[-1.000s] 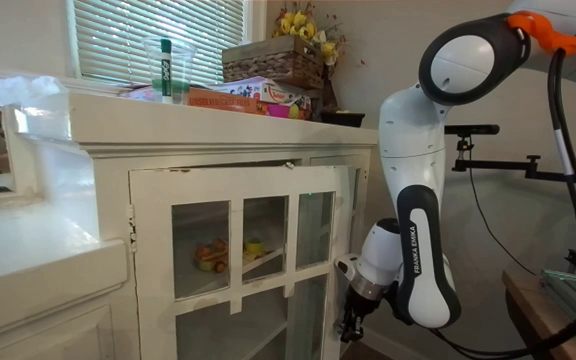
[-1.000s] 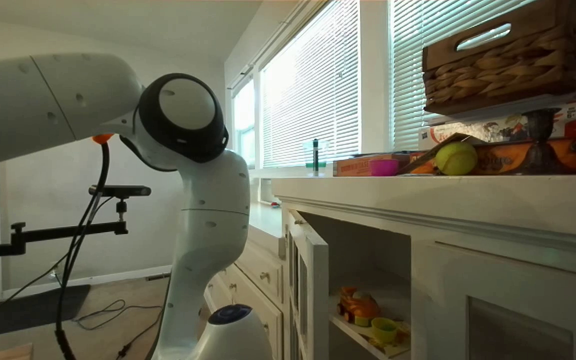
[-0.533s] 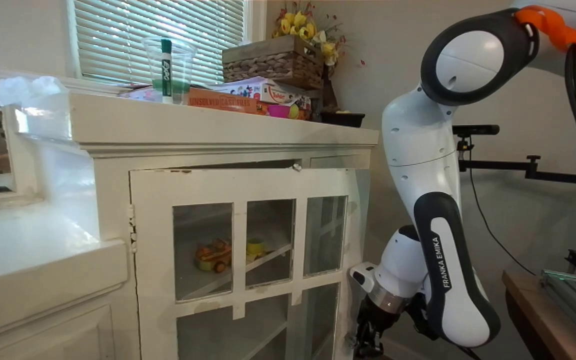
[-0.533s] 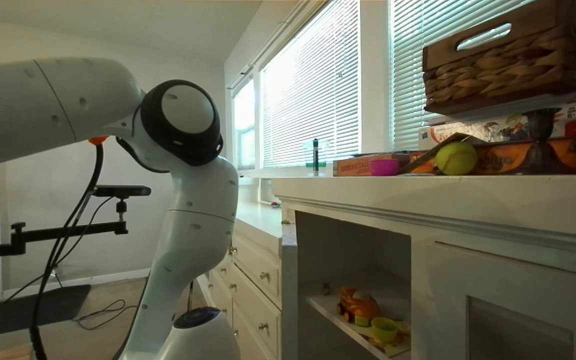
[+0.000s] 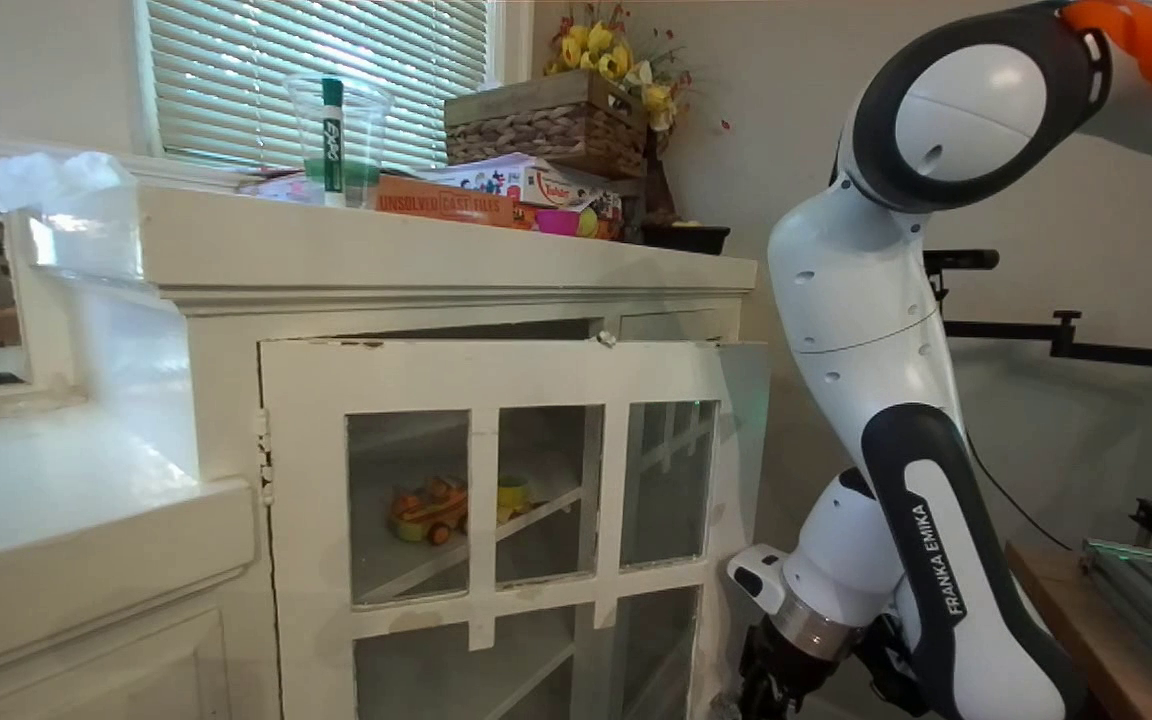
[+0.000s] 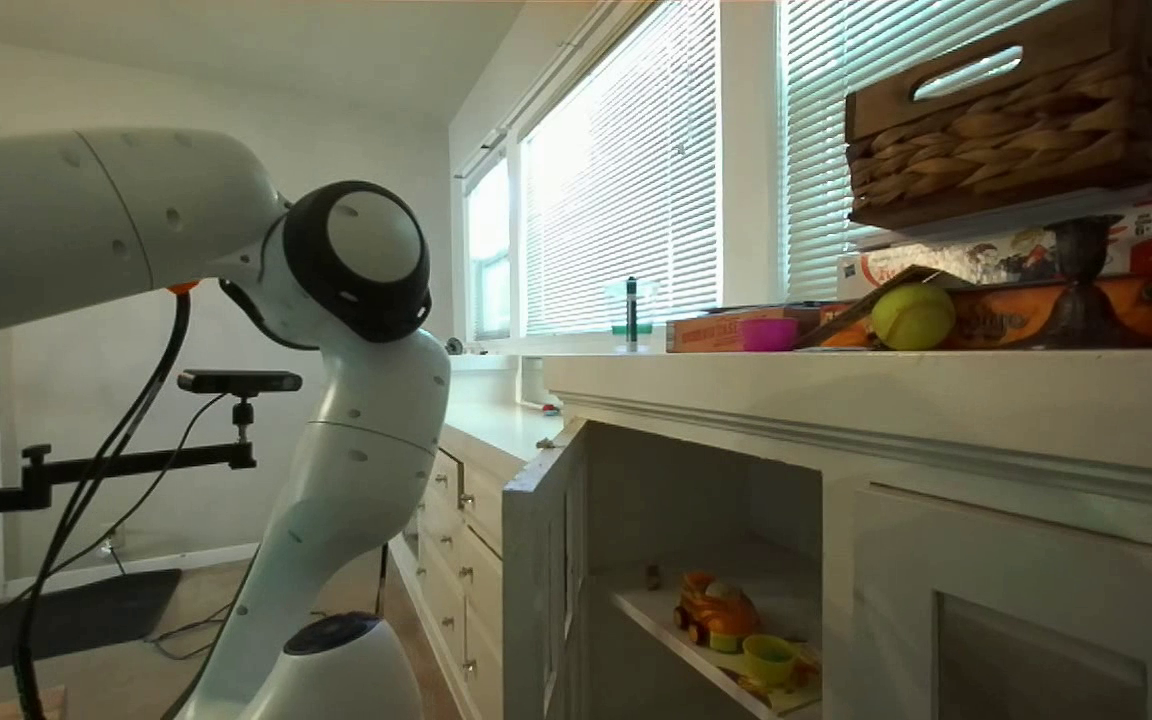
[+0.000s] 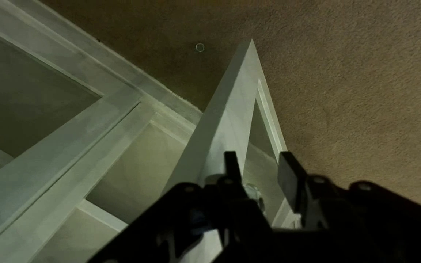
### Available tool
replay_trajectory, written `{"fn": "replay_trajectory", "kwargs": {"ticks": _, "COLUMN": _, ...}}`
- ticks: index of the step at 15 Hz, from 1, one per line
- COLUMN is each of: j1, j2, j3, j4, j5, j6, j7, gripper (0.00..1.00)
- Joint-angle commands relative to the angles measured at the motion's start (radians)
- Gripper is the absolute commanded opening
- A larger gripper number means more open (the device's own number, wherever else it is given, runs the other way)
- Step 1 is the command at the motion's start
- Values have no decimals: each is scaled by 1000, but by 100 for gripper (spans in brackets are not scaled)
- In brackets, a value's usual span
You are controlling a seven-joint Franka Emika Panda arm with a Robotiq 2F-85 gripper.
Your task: Open the left door of the cabinet on the right.
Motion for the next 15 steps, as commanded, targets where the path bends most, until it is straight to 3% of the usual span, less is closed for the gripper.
{"fn": "replay_trajectory", "kwargs": {"ticks": 1, "j1": 84, "j2": -45, "j3": 75, "j4": 10, "j5": 3, "j6": -13, "j7": -24, "gripper": 8}}
{"fn": "replay_trajectory", "kwargs": {"ticks": 9, "j1": 199, "j2": -71, "j3": 108, "j4": -42, "j5": 53, "j6": -44, "j7": -26, "gripper": 8}}
{"fn": "replay_trajectory", "kwargs": {"ticks": 13, "j1": 228, "j2": -96, "j3": 190, "j4": 62, "j5": -23, "j6": -57, "j7": -42, "gripper": 8}}
{"fn": "replay_trajectory", "kwargs": {"ticks": 14, "j1": 230, "j2": -102, "j3": 201, "j4": 82, "j5": -40, "j6": -69, "j7": -41, "gripper": 25}}
{"fn": "replay_trajectory", "kwargs": {"ticks": 15, "j1": 226, "j2": -106, "j3": 212, "j4": 99, "j5": -60, "j6": -79, "j7": -40, "gripper": 56}}
